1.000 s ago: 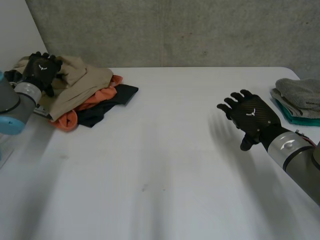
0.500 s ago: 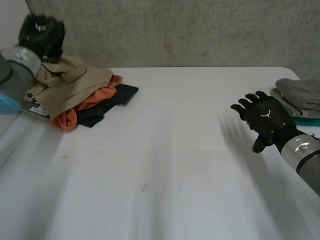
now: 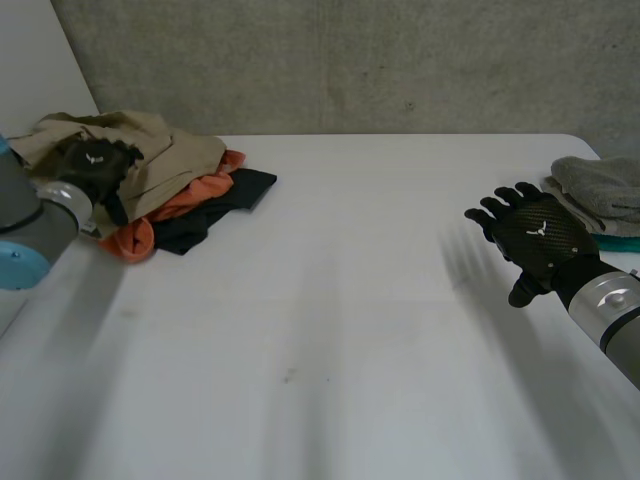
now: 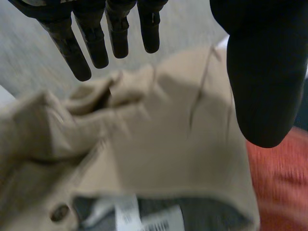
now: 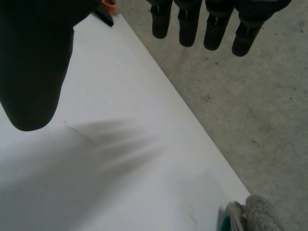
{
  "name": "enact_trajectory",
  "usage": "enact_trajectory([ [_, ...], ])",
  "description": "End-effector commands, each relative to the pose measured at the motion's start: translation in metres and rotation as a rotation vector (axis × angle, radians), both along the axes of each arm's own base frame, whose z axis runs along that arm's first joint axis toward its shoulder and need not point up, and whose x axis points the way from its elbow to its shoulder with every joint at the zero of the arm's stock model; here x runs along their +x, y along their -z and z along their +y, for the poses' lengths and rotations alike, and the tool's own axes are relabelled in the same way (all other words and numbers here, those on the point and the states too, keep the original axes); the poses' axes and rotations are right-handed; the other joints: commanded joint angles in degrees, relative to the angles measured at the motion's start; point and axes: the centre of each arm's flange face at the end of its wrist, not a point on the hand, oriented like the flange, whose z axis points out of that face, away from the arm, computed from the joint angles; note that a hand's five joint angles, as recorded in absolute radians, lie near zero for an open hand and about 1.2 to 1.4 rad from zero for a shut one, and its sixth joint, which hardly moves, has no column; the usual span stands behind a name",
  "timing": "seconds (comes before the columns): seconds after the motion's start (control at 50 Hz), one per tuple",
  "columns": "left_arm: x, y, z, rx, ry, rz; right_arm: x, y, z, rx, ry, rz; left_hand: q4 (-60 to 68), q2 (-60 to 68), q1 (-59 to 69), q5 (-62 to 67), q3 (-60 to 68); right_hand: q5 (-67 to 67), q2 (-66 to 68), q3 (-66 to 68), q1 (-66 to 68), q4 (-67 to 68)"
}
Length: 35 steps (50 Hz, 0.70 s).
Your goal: Fold the laundry.
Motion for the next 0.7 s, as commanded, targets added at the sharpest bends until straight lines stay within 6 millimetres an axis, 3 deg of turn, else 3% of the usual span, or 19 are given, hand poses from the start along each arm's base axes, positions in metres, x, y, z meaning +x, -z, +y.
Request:
enact_trajectory([
  [0.02, 0.006, 0.037, -0.021, 0.017, -0.013, -0.019, -0.001, 0.002, -0.001, 0.004, 0.009, 0.005, 20.78, 20.35, 20.57, 21.11, 20.5, -2.82, -2.01, -2.01, -2.97, -1.99],
  [0.06, 0.006, 0.037, -0.023, 0.004, -0.013, -0.027, -0.001, 0.002, -0.001, 0.0, 0.008, 0.007, 42.27, 41.85, 42.06, 42.61, 42.0, -2.82, -2.01, -2.01, -2.97, -1.99],
  [0.08, 0.003, 0.034, -0.024, -0.011, -0.01, -0.04, -0.001, 0.002, -0.001, 0.0, 0.011, 0.007, 64.18, 63.76, 63.97, 64.52, 63.91, -2.82, -2.01, -2.01, -2.97, -1.99],
  [0.14, -0.008, 0.013, -0.02, -0.056, -0.017, -0.039, -0.001, 0.002, -0.002, -0.002, 0.011, 0.007, 64.4, 63.98, 64.19, 64.74, 64.13, -2.82, -2.01, -2.01, -2.97, -1.99],
  [0.16, -0.014, 0.002, -0.016, -0.077, -0.013, -0.035, -0.001, 0.002, -0.001, 0.0, 0.011, 0.007, 64.4, 63.98, 64.19, 64.74, 64.13, -2.82, -2.01, -2.01, -2.97, -1.99],
  [0.18, -0.029, -0.027, -0.005, -0.126, 0.008, -0.021, -0.001, 0.002, -0.001, 0.0, 0.011, 0.007, 64.4, 63.98, 64.19, 64.74, 64.13, -2.82, -2.01, -2.01, -2.97, -1.99],
  [0.2, -0.029, -0.027, -0.005, -0.127, 0.008, -0.021, -0.001, 0.002, -0.001, 0.0, 0.01, 0.007, 64.4, 63.98, 64.19, 64.74, 64.13, -2.82, -2.01, -2.01, -2.97, -1.99],
  [0.22, -0.047, -0.056, 0.015, -0.169, 0.044, 0.004, -0.001, 0.002, -0.001, 0.001, 0.01, 0.007, 64.4, 63.98, 64.19, 64.74, 64.13, -2.82, -2.01, -2.01, -2.97, -1.99],
  [0.26, -0.059, -0.074, 0.029, -0.201, 0.072, 0.023, -0.001, 0.003, 0.0, 0.004, 0.01, 0.008, 64.4, 63.98, 64.19, 64.74, 64.13, -2.82, -2.01, -2.01, -2.97, -1.99],
  [0.3, -0.076, -0.105, 0.052, -0.251, 0.116, 0.052, -0.001, 0.003, 0.0, 0.006, 0.01, 0.008, 64.4, 63.98, 64.19, 64.74, 64.13, -2.82, -2.01, -2.01, -2.97, -1.99],
  [0.36, -0.109, -0.152, 0.102, -0.328, 0.215, 0.114, -0.001, 0.001, 0.0, 0.0, 0.007, 0.006, 64.4, 63.98, 64.19, 64.74, 64.13, -2.82, -2.01, -2.01, -2.97, -1.99],
  [0.42, -0.132, -0.171, 0.135, -0.356, 0.296, 0.149, -0.001, -0.001, 0.0, -0.006, 0.005, 0.005, 64.4, 63.98, 64.19, 64.74, 64.13, -2.82, -2.01, -2.01, -2.97, -1.99],
  [0.54, -0.173, -0.177, 0.182, -0.351, 0.43, 0.193, -0.004, -0.007, 0.0, -0.024, 0.021, 0.004, 64.4, 63.98, 64.19, 64.74, 64.13, -2.82, -2.01, -2.01, -2.97, -1.99],
  [0.58, -0.198, -0.173, 0.21, -0.327, 0.516, 0.225, -0.007, -0.009, -0.002, -0.032, 0.033, 0.001, 64.4, 63.98, 64.19, 64.74, 64.13, -2.82, -2.01, -2.01, -2.97, -1.99],
  [0.62, -0.224, -0.157, 0.237, -0.264, 0.607, 0.268, -0.013, -0.012, -0.006, -0.039, 0.058, -0.009, 64.4, 63.98, 64.19, 64.74, 64.13, -2.82, -2.01, -2.01, -2.97, -1.99],
  [0.7, -0.253, -0.123, 0.253, -0.151, 0.676, 0.342, -0.021, -0.017, -0.011, -0.049, 0.097, -0.021, 64.4, 63.98, 64.19, 64.74, 64.13, -2.82, -2.01, -2.01, -2.97, -1.99],
])
